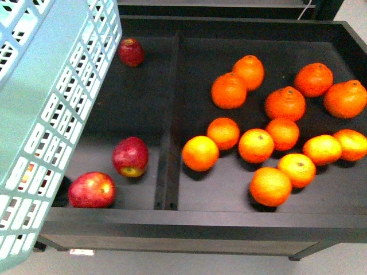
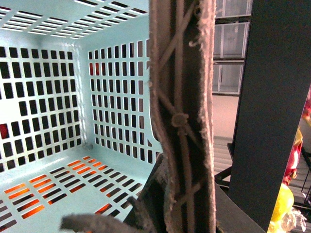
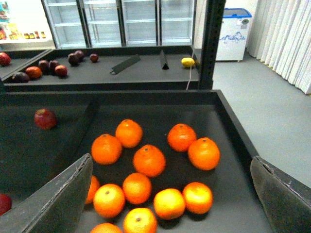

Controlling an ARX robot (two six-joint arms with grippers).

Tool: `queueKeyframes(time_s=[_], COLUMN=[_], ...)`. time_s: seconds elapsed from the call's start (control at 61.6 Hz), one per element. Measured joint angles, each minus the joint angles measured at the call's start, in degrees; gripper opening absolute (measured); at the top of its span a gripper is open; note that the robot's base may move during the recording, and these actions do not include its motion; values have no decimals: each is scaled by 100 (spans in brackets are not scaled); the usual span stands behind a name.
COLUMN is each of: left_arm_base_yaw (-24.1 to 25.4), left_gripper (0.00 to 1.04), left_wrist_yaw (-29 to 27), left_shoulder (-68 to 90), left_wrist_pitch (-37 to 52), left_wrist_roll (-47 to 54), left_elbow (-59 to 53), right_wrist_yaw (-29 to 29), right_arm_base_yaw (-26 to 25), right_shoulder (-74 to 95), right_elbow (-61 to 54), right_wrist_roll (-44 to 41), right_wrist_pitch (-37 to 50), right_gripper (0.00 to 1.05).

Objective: Pick lemon and mango into basket

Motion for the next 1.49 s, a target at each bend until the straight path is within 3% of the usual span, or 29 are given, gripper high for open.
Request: queueKeyframes(time_s=[1.493], left_arm_base_yaw=[4], left_gripper=[6], left_wrist_yaw=[-4], left_shoulder=[-4], left_wrist_pitch=[-2], left_wrist_roll=[2], left_elbow=[0], right_wrist_yaw=[-4], right_arm_base_yaw=[0], right_shoulder=[0], right_elbow=[0], right_wrist_roll=[0], right_wrist_pitch=[-2], right_gripper=[96])
